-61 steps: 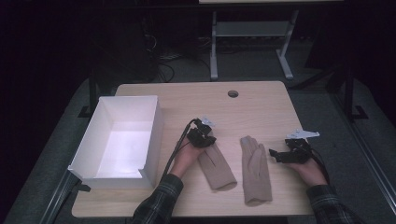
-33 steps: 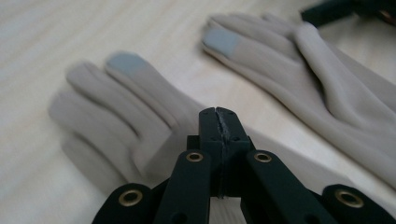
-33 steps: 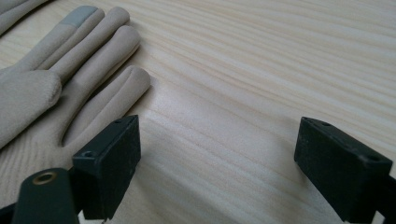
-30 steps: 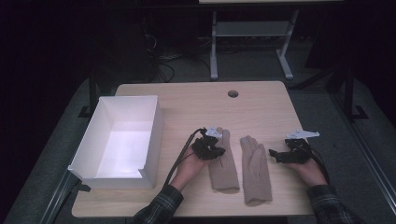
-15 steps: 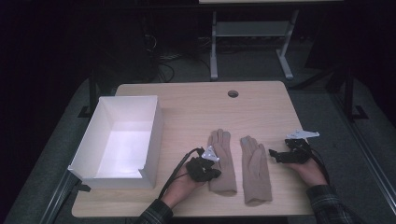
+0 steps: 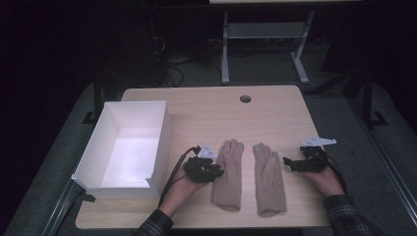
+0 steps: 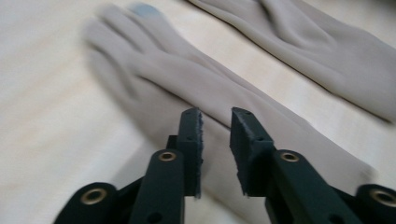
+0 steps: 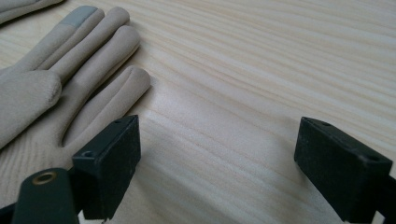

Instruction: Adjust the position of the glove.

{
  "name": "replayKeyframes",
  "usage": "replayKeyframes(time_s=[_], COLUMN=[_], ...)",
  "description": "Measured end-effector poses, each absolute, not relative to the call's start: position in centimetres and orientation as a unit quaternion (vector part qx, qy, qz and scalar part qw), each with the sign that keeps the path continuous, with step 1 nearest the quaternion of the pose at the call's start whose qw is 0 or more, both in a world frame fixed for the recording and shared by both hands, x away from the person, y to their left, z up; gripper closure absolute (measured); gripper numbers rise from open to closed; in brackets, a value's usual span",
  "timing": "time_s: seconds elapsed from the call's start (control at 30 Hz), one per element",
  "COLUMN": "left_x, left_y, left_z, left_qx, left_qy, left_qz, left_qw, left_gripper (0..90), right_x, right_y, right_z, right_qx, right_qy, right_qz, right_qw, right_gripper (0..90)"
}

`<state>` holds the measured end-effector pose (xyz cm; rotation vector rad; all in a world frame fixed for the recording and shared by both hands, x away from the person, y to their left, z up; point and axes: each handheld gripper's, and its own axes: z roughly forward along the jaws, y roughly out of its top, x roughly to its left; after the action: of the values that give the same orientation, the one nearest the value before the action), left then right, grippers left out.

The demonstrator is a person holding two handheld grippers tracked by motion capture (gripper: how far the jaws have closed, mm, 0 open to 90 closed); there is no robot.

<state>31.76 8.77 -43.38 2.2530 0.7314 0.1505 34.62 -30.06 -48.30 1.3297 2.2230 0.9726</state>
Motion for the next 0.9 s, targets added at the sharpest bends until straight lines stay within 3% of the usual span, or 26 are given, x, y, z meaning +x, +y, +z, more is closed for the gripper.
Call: replayKeyframes(time_s=[0.2,0.47,0.73,0.9], left_x=[34.5,35.8,35.4,35.3], left_y=[9.0,8.6,8.3,8.2], left_z=[-44.4,-45.9,-46.4,-46.4], left_qx=[0.868,0.866,0.872,0.872], left_qy=[0.326,0.343,0.332,0.329], left_qz=[0.064,0.051,0.051,0.044], left_qw=[0.368,0.359,0.357,0.359], left_gripper=[58.9,57.7,72.7,82.5], right_x=[34.6,34.6,34.5,34.3], right_y=[-30.1,-30.1,-29.9,-29.8], right_z=[-48.3,-48.3,-48.3,-47.8], right_qx=[0.472,0.472,0.465,0.456], right_qy=[0.789,0.789,0.792,0.800], right_qz=[0.345,0.345,0.348,0.350], right_qw=[0.186,0.186,0.185,0.173], right_gripper=[14.1,14.1,16.1,34.2])
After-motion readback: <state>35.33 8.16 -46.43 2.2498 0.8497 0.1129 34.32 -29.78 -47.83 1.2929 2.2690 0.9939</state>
